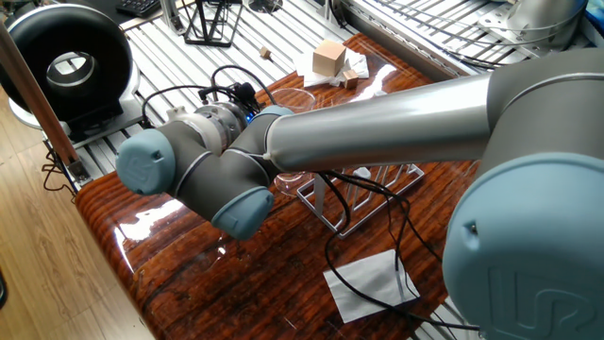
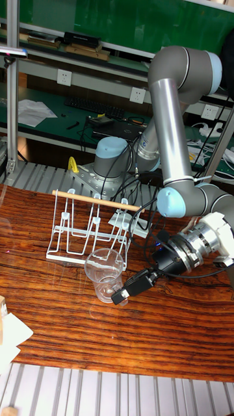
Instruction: Put the cup on the cup rack
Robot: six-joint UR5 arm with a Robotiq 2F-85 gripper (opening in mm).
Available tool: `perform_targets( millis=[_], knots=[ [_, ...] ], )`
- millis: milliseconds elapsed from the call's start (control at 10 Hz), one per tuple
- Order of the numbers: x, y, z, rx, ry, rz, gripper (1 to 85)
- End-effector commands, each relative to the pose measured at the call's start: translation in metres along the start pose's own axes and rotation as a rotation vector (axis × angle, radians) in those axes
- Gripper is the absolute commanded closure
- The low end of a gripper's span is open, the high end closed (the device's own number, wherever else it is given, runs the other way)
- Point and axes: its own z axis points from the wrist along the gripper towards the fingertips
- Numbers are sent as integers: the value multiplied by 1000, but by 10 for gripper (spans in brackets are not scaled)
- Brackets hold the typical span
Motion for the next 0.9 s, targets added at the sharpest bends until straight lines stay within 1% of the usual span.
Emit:
perform_targets(
  millis=[0, 200, 300, 400, 500, 600, 800],
  knots=[
    [-3, 3, 3, -13, -15, 24, 847],
    [-12, 4, 6, -33, -72, 37, 847],
    [-11, -1, 6, -43, -90, 29, 847],
    [-6, -9, 3, -48, -97, 14, 847],
    [-3, -18, -5, -57, -104, 4, 847],
    [0, -25, -12, -52, -99, 1, 847],
    [-5, -29, -17, -25, -101, 8, 847]
  ],
)
